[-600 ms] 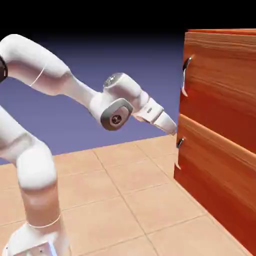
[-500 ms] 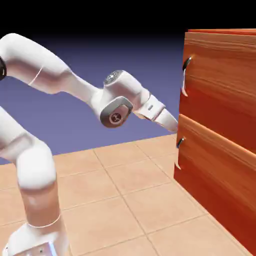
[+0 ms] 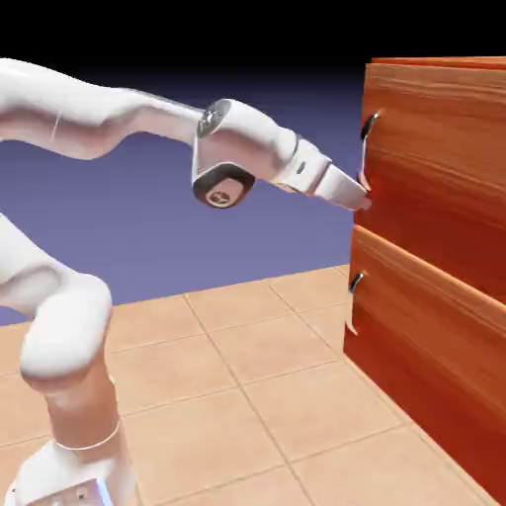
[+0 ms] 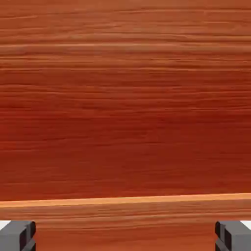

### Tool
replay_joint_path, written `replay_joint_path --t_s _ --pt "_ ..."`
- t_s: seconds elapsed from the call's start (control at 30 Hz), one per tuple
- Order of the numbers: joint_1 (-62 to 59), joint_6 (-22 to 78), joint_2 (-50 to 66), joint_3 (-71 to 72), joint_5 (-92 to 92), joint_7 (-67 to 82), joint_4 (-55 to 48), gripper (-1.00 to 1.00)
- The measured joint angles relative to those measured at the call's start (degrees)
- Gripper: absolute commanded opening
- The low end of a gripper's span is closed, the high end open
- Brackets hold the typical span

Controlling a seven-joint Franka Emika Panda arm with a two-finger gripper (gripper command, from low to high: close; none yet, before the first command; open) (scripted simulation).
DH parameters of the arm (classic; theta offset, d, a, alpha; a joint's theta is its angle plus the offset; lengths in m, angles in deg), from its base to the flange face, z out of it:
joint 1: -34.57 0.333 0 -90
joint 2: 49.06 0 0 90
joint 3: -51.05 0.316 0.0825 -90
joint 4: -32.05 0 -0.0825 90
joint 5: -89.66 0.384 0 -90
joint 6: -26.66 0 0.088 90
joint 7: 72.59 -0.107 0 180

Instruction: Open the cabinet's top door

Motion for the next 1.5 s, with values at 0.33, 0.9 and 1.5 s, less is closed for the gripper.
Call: replay_joint_path --t_s 0.33,0.9,1.5 --pt "-9.5 0.7 -2.6 10.1 24.9 17.8 -5.9 0.00" --pt "-25.8 1.8 -6.9 27.3 67.3 48.2 -15.8 0.00" --pt "-43.0 3.0 -11.5 45.5 112.2 80.3 -26.4 0.00"
